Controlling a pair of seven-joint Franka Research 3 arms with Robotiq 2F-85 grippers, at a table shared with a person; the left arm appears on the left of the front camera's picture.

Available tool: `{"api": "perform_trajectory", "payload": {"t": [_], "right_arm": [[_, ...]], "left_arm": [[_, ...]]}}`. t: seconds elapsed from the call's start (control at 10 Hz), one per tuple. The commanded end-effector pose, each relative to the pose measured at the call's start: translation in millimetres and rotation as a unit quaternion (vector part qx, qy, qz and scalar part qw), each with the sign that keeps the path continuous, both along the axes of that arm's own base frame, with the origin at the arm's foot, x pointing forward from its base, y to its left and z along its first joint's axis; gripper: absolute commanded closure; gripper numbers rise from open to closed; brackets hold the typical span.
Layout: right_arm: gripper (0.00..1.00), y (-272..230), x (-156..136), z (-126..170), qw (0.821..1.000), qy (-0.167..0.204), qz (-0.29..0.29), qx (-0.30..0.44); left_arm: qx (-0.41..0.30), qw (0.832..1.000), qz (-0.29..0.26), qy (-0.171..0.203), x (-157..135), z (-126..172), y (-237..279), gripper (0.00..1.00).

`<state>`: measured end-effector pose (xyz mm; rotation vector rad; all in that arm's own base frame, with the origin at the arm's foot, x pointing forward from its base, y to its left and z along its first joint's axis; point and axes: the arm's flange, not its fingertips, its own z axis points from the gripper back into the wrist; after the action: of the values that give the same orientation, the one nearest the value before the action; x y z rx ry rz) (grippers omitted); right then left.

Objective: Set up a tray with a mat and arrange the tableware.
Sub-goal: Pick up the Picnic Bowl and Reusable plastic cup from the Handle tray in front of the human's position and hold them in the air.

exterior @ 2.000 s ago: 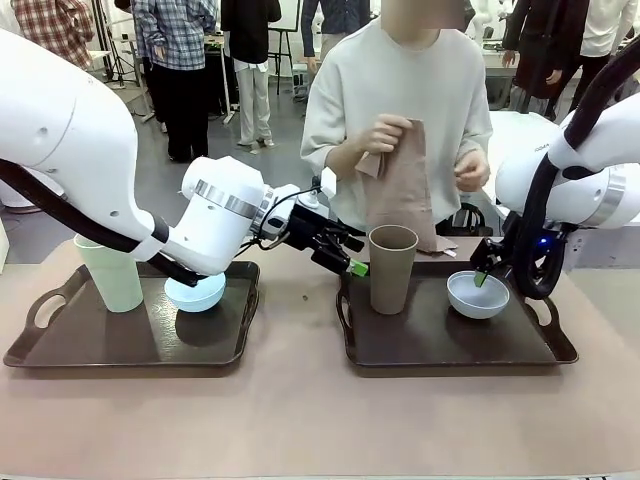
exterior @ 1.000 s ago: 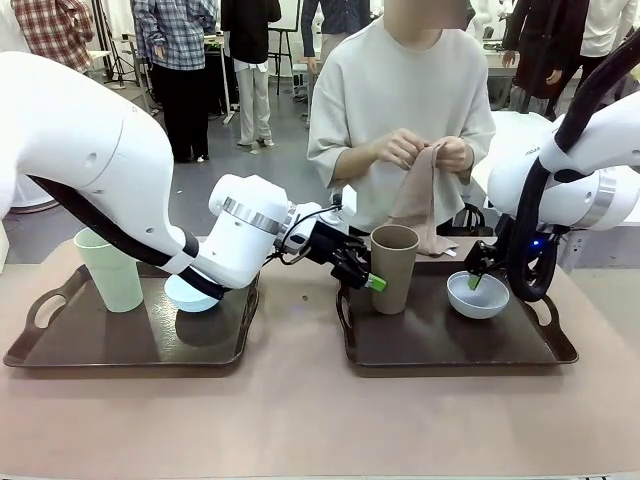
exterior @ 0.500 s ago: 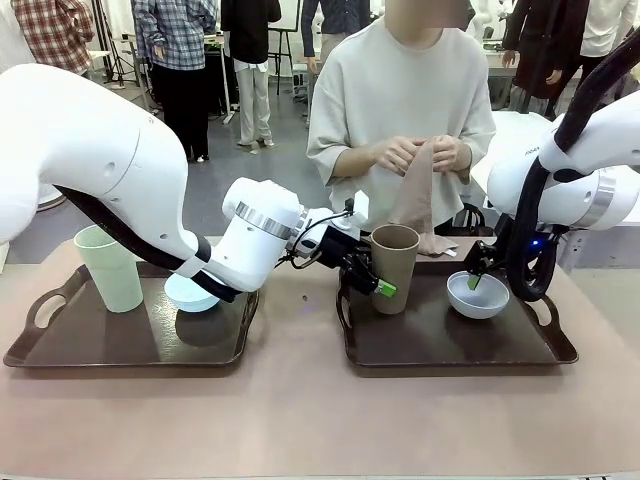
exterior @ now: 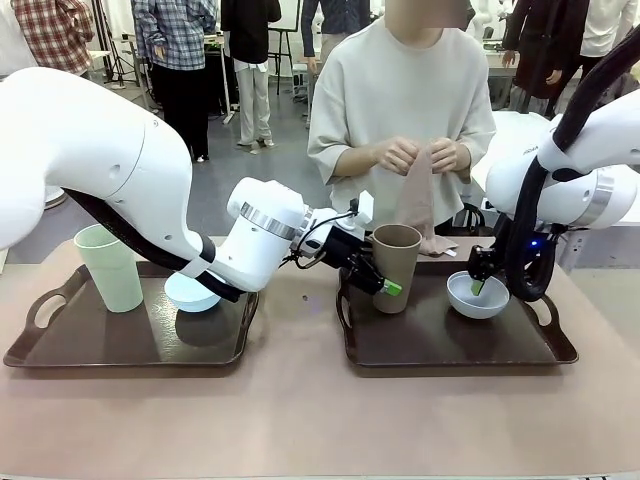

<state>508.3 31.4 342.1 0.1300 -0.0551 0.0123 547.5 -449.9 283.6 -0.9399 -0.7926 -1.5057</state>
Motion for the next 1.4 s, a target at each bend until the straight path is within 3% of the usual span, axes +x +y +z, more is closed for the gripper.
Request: {"api": "perform_trajectory", "payload": {"t": [0.0, 0.1, 0.2, 0.3, 0.4, 0.5, 0.6, 0.9, 1.1, 1.3], "right_arm": [[1.0, 3, 9, 0, 1.0, 0.007, 0.011, -0.007], [1.0, 3, 9, -1, 1.0, 0.008, 0.012, -0.006], [1.0, 2, 8, -1, 1.0, 0.01, 0.012, -0.006], [1.0, 2, 9, -1, 1.0, 0.01, 0.012, -0.006], [1.0, 2, 9, -2, 1.0, 0.01, 0.014, -0.006], [1.0, 2, 9, -2, 1.0, 0.011, 0.016, -0.006], [1.0, 2, 9, -2, 1.0, 0.012, 0.017, -0.006], [1.0, 3, -1, 14, 1.0, 0.013, 0.015, 0.004], [1.0, -4, -26, 57, 0.999, -0.004, 0.034, 0.037], [1.0, -13, -51, 102, 0.997, -0.04, 0.038, 0.05]], "left_arm": [[0.003, 1.0, 0.001, -0.006, 2, 1, 1, 1.0], [0.003, 1.0, 0.0, -0.005, 2, 0, 1, 1.0], [0.002, 1.0, 0.001, -0.005, 1, 0, 1, 0.74], [0.002, 1.0, 0.001, -0.005, 2, 0, 2, 0.74], [0.004, 1.0, 0.002, -0.002, 2, -1, 1, 1.0], [0.006, 1.0, 0.002, -0.002, 2, -1, 1, 0.74], [0.005, 1.0, 0.005, 0.0, 2, -2, 1, 1.0], [0.018, 0.999, 0.0, 0.028, -6, 9, 2, 1.0], [0.019, 0.999, 0.03, 0.039, -25, 49, 9, 1.0], [0.015, 0.999, 0.037, 0.017, -42, 91, 17, 1.0]]}}
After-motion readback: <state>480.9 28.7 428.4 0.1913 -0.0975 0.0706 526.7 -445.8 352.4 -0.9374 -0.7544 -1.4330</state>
